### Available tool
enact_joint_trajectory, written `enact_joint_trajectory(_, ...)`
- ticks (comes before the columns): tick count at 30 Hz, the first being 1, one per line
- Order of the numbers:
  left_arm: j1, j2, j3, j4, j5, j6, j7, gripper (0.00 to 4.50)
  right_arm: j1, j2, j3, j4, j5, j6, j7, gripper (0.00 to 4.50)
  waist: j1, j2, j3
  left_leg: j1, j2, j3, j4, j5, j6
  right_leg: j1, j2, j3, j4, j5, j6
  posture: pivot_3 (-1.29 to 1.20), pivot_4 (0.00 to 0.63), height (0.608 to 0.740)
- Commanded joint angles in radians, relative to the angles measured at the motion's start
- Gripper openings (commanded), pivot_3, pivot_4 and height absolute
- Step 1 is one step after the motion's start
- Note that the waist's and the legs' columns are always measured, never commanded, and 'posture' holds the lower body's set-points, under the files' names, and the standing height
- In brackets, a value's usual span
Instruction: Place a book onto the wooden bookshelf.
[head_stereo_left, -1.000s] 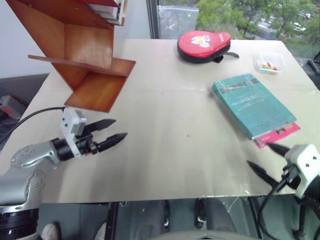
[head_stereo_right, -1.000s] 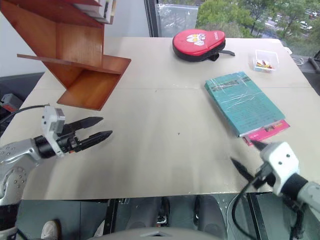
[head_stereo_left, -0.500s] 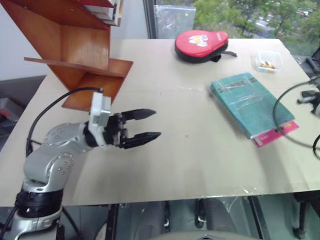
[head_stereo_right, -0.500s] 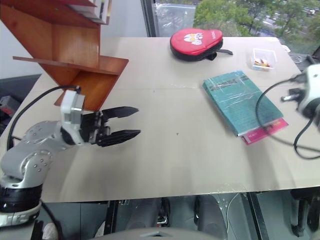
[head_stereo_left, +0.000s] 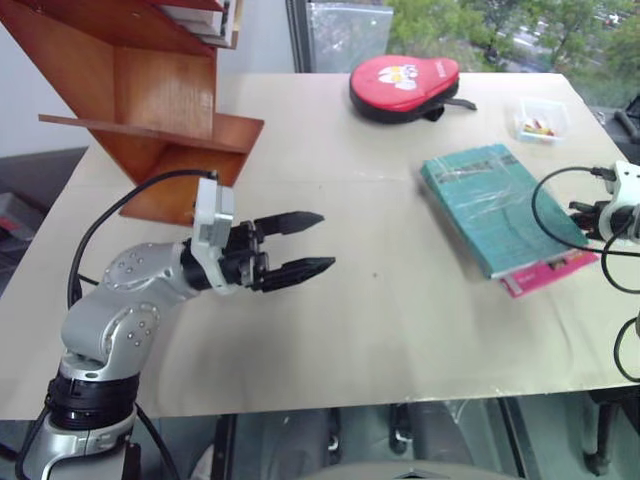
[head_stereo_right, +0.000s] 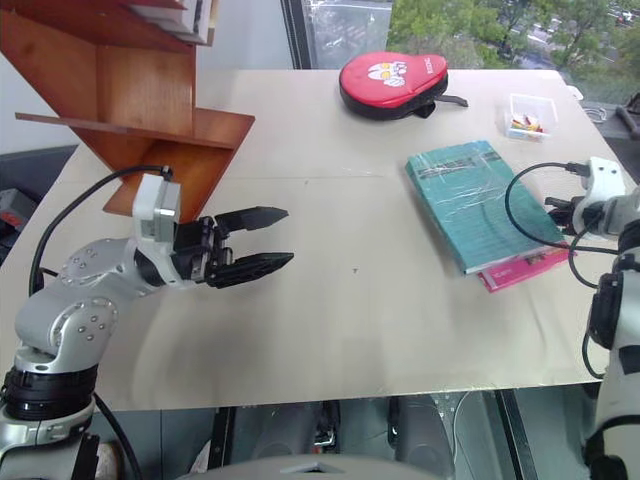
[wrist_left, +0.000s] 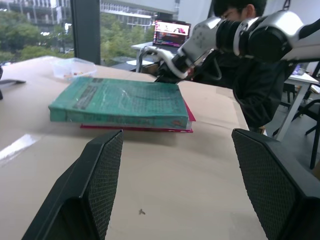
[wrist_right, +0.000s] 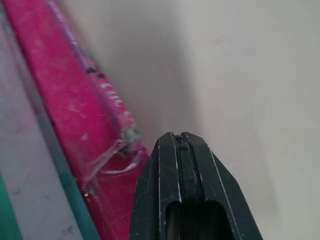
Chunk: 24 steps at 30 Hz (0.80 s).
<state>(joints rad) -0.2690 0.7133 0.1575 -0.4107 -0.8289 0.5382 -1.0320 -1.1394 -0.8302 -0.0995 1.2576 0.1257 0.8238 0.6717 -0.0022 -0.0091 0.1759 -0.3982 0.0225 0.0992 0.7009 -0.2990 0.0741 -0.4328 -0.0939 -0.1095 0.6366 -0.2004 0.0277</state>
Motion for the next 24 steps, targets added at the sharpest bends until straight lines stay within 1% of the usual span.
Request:
enact_joint_trajectory(1,0.005,0.018,0.045,-0.050,-0.024,0.002,0.017,3.66,-0.027,-0.002,0.040,0.012,-0.033,0.014,0.170,0.04,-0.007,0.000,0.000,0.000,0.000,0.000,0.000,0.000,0.000,0.000,0.000,0.000,0.000,0.000,0.000,0.00,0.150,0.740)
enact_joint_trajectory(6,0.011,0.018,0.055,-0.055,-0.021,0.008,0.029,3.66,-0.032,0.033,0.074,-0.016,-0.044,0.041,0.338,0.04,-0.016,0.001,0.000,0.002,0.000,0.001,0.001,0.000,0.000,0.000,0.000,0.001,0.003,0.000,0.000,0.00,0.150,0.740)
enact_joint_trajectory(13,0.027,0.029,0.065,-0.058,-0.022,0.011,0.028,3.66,0.020,0.072,0.089,-0.119,-0.023,0.074,0.470,0.04,-0.015,0.001,0.000,0.002,0.000,0.001,0.002,0.000,-0.001,0.000,-0.001,0.002,0.004,0.000,0.000,0.00,0.150,0.740)
enact_joint_trajectory(15,0.027,0.032,0.066,-0.057,-0.023,0.012,0.027,3.66,0.034,0.073,0.056,-0.123,-0.024,0.056,0.384,0.04,-0.011,0.001,0.000,0.002,0.000,0.001,0.002,0.000,-0.001,0.000,-0.001,0.001,0.004,0.000,0.000,0.00,0.150,0.740)
enact_joint_trajectory(19,0.029,0.038,0.066,-0.055,-0.024,0.013,0.024,3.66,0.047,0.070,-0.037,-0.065,-0.005,-0.040,0.148,0.04,-0.008,0.001,0.000,0.001,-0.001,0.000,0.002,0.000,-0.001,0.000,-0.002,0.000,0.004,0.000,0.000,0.00,0.150,0.740)
enact_joint_trajectory(24,0.030,0.041,0.065,-0.052,-0.022,0.012,0.022,3.66,0.059,0.124,-0.106,0.000,0.014,-0.178,-0.011,0.04,-0.014,0.000,0.000,0.002,-0.001,0.000,0.002,0.000,-0.001,0.001,-0.002,0.000,0.004,0.000,0.000,0.00,0.150,0.740)
